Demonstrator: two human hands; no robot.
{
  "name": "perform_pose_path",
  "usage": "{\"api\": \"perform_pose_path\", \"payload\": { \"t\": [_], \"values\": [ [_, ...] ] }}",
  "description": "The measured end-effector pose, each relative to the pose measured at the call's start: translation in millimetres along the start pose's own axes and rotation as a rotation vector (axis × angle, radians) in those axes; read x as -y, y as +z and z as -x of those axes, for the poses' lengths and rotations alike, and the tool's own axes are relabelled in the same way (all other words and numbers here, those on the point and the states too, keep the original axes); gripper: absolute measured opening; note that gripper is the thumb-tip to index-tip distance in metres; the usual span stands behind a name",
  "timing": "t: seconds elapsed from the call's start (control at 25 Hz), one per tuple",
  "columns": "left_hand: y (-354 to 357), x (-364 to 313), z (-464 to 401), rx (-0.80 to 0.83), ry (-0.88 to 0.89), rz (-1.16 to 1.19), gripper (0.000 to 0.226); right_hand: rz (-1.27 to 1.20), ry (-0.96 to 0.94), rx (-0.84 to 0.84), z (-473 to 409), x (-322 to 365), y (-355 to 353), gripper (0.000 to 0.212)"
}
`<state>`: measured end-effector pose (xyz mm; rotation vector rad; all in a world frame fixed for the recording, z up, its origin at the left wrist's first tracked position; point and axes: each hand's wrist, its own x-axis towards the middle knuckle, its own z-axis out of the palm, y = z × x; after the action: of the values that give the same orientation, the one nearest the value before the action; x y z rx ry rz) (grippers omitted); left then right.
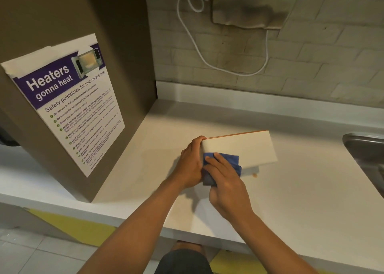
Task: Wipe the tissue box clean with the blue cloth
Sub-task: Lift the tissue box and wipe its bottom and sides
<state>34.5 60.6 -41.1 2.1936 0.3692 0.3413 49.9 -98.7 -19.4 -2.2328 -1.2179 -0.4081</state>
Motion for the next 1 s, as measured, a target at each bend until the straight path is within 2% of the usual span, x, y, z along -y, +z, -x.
{"api": "perform_pose_path", "payload": {
  "t": [0.08, 0.16, 0.32, 0.4, 0.48, 0.64, 0.72, 0.92, 1.0],
  "values": [
    [0.6, -2.2, 2.7, -0.009, -0.018, 0.0, 0.081, 0.005, 0.004, 0.006, 17.3, -0.4, 1.1, 0.05],
    [0.8, -5.5, 4.2, -0.007, -0.017, -0.004, 0.086, 0.008, -0.001, -0.011, 21.4, -0.3, -0.2, 0.049],
    [-1.2, -8.9, 8.5, 0.0, 0.001, 0.043, 0.09, -0.026, -0.025, -0.017, -15.1, 0.2, -2.7, 0.049],
    [-2.4, -6.3, 7.8, 0.014, -0.021, 0.1, 0.086, -0.068, 0.053, -0.019, -45.6, 6.3, 6.0, 0.043],
    [-6.6, -6.7, 7.8, 0.014, -0.056, 0.058, 0.088, -0.09, 0.119, -0.049, -58.8, 11.9, 12.0, 0.038],
    [-6.7, -8.8, 3.4, 0.009, -0.049, 0.053, 0.088, -0.02, -0.034, -0.049, -16.3, 2.7, 5.1, 0.043],
    [-3.0, -7.9, 3.4, 0.006, -0.064, 0.031, 0.087, -0.023, -0.05, -0.058, 10.8, -3.8, 4.6, 0.045],
    [-2.4, -9.1, 7.2, -0.025, -0.01, -0.017, 0.103, -0.15, 0.016, -0.068, 36.1, -3.3, -2.5, 0.048],
    [-5.4, -11.9, 7.0, -0.042, -0.011, -0.029, 0.113, -0.307, 0.166, -0.149, 35.3, -9.6, -21.5, 0.047]
  ]
}}
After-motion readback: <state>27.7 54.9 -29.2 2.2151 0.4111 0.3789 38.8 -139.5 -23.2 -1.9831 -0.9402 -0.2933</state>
